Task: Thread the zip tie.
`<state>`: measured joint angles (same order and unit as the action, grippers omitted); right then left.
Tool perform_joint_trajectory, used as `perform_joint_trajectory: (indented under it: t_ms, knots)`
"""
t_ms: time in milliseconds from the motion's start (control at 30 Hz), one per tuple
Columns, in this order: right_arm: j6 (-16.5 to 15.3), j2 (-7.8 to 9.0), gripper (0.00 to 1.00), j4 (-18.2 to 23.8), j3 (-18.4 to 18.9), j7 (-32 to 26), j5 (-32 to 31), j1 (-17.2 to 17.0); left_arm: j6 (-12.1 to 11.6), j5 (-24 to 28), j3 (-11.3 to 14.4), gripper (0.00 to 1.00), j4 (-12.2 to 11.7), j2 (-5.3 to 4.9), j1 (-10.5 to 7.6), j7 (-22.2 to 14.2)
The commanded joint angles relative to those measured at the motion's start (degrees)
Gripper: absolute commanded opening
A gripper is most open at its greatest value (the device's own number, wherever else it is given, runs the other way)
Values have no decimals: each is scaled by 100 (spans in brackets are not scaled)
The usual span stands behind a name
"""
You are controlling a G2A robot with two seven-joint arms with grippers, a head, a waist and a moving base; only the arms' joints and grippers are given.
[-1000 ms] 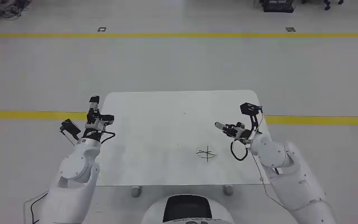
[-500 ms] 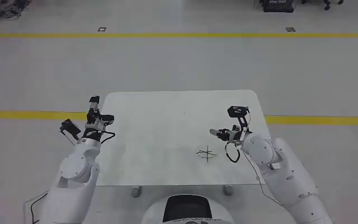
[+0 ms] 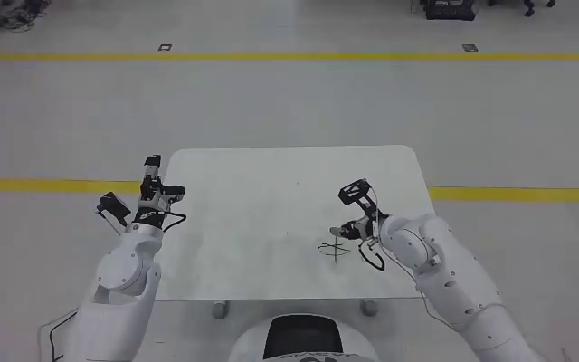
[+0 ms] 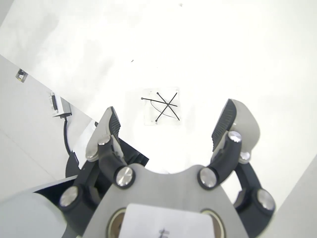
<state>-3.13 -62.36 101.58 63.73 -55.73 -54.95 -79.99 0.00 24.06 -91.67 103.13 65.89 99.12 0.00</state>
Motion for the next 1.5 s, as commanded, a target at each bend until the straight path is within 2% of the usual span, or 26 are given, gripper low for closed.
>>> perform_joint_trajectory:
  t_ms: [0,300,500,700,867,1067,1467]
  knots:
    - [0,0,100,-4,2,1,5,1,0,0,0,100,0,0,0,0]
    - [-62,5,100,14,-13,11,-88,17,0,0,0,100,0,0,0,0]
    - [-600,52,100,39,-75,-216,-720,150,0,0,0,100,0,0,0,0]
    - [-1178,77,100,38,-118,-543,-871,383,0,0,0,100,0,0,0,0]
    - [-1631,66,100,-203,-257,-686,-789,614,0,0,0,100,0,0,0,0]
    - [-1635,77,100,-413,-722,-741,-743,884,0,0,0,100,0,0,0,0]
    - [-1635,77,100,-413,-722,-741,-743,884,0,0,0,100,0,0,0,0]
